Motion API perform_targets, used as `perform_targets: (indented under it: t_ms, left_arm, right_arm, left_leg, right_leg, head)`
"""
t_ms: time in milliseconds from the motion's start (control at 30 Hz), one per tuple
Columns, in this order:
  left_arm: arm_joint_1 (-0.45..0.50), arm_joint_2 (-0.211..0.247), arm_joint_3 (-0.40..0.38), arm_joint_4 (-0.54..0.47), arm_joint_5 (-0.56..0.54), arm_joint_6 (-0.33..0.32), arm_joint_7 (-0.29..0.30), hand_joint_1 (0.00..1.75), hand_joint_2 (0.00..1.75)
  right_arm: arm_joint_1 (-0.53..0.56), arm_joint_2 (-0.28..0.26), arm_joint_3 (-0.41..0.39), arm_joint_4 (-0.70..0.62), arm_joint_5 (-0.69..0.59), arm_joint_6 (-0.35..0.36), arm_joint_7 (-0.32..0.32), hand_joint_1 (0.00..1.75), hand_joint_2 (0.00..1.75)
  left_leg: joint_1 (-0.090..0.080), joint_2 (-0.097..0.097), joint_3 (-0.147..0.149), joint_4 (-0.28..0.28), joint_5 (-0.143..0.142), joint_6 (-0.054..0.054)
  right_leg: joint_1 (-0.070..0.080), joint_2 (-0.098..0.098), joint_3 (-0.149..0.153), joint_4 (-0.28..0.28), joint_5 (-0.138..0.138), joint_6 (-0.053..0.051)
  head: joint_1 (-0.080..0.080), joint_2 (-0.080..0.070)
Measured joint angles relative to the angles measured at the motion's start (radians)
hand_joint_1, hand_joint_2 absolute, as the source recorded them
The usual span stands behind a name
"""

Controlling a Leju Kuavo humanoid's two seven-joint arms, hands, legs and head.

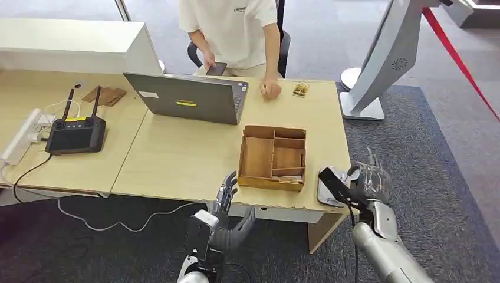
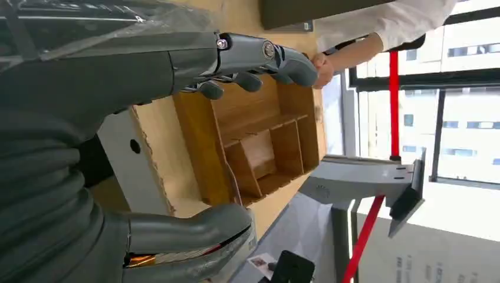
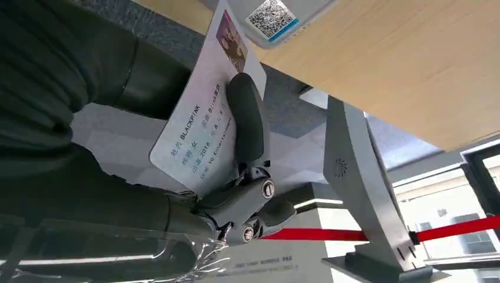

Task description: Pass the card to the sensor for recognition and then transmit it.

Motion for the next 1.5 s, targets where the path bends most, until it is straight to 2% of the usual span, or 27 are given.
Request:
perform_targets:
  t_ms: [600, 867, 1500]
  left_arm:
    - [0.006, 0.006, 0.0, -0.012, -0.006, -0.004, 0.009, 0.0, 1.75]
    - [0.006, 0.006, 0.002, -0.012, -0.012, -0.024, 0.012, 0.0, 1.75]
    - [0.006, 0.006, 0.002, -0.012, -0.014, -0.02, 0.026, 0.0, 1.75]
  right_arm:
    - [0.009, 0.04, 0.031, 0.027, 0.021, 0.006, -0.007, 1.75, 1.75]
    - [0.006, 0.059, 0.042, 0.039, 0.01, 0.068, -0.006, 1.75, 1.75]
    - [0.002, 0.065, 0.046, 0.064, -0.001, 0.075, -0.005, 1.75, 1.75]
  left_leg:
    - [0.0, 0.0, 0.0, 0.0, 0.0, 0.0]
    - [0.0, 0.0, 0.001, 0.0, 0.0, 0.0]
    - [0.0, 0.0, 0.004, 0.0, 0.0, 0.0]
  right_leg:
    - [0.0, 0.0, 0.0, 0.0, 0.0, 0.0]
    - [0.0, 0.0, 0.0, 0.0, 0.0, 0.0]
    - [0.0, 0.0, 0.003, 0.0, 0.0, 0.0]
  head:
    - [0.0, 0.0]
    - [0.0, 0.0]
    - [0.0, 0.0]
